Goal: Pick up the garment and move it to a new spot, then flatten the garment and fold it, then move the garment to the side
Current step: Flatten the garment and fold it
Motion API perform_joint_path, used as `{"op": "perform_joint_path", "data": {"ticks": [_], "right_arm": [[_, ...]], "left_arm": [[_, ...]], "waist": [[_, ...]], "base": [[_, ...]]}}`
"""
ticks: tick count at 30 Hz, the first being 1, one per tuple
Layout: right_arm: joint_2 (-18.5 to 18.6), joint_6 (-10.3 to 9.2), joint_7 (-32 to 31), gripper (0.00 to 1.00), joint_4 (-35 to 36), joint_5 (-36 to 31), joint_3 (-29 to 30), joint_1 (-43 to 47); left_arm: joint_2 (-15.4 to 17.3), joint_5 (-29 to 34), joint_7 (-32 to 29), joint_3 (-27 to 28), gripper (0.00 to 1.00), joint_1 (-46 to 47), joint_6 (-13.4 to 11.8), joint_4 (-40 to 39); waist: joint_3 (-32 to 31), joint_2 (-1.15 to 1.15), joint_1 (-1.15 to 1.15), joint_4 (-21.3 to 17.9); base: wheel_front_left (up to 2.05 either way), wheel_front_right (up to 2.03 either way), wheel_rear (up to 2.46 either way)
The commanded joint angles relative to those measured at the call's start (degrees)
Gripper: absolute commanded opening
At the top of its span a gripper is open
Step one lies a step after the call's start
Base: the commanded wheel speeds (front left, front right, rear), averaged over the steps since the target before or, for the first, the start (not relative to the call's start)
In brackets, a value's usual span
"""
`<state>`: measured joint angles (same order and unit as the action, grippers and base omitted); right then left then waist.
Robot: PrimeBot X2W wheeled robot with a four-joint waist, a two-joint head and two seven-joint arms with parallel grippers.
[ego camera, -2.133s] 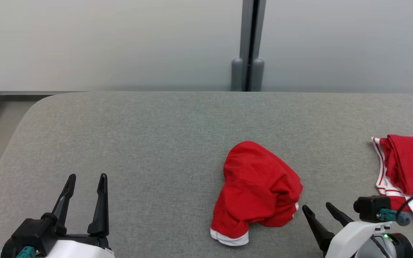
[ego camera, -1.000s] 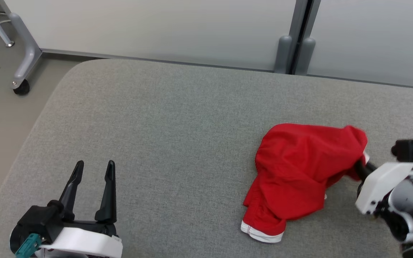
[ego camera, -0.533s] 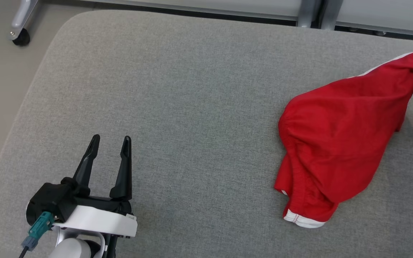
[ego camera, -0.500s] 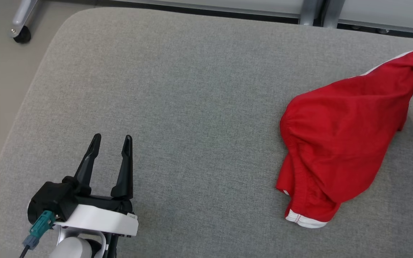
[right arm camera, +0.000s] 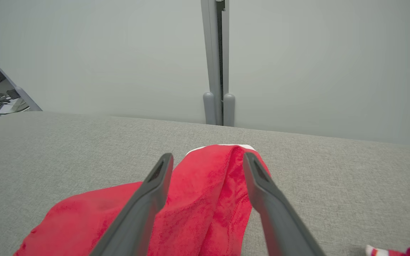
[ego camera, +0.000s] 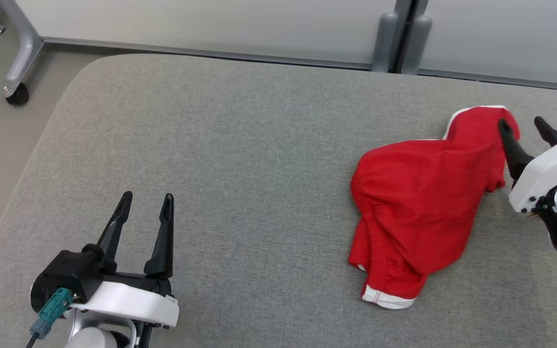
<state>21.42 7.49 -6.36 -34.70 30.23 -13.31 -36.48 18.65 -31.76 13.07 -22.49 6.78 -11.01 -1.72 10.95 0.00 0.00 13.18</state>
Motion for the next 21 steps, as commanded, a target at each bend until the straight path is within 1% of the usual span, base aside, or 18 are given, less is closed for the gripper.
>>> {"op": "perform_joint_path", "data": {"ticks": [1,6,11,14,19,21], "right_arm": [[-0.1,0.03,2.0,1.00,1.6,-0.6,-0.7,2.3],[-2.6,0.03,8.9,1.00,8.1,-0.5,-0.4,8.1],[-5.0,0.03,13.2,1.00,16.0,-2.7,1.1,15.1],[-6.7,0.03,14.0,1.00,21.5,-4.7,2.9,19.8],[-9.7,0.03,14.0,1.00,30.2,-8.3,7.9,27.1],[-10.4,0.03,14.0,1.00,31.6,-8.8,8.8,28.4]], "left_arm": [[0.7,0.2,-0.3,0.4,1.00,-0.7,-0.5,-0.5],[2.2,-0.4,-1.0,1.5,1.00,-2.4,-1.4,-2.1],[3.5,-0.8,-1.4,3.0,1.00,-4.7,-2.9,-4.0],[3.8,-1.3,-1.4,3.6,1.00,-6.2,-3.6,-4.8],[3.8,-1.7,-1.2,3.8,1.00,-8.1,-4.0,-5.5],[3.7,-1.8,-1.0,3.7,1.00,-8.3,-4.0,-5.5]], "waist": [[-3.1,0.00,0.00,-3.0],[-6.3,0.00,0.00,-6.8],[-8.8,0.00,0.00,-10.6],[-9.8,0.00,0.00,-12.5],[-10.1,0.00,0.00,-14.6],[-10.1,0.00,0.00,-14.8]], "base": [[0.00,0.00,0.00],[0.00,0.00,0.00],[0.00,0.00,0.00],[0.00,0.00,0.00],[0.00,0.00,0.00],[0.00,0.00,0.00]]}}
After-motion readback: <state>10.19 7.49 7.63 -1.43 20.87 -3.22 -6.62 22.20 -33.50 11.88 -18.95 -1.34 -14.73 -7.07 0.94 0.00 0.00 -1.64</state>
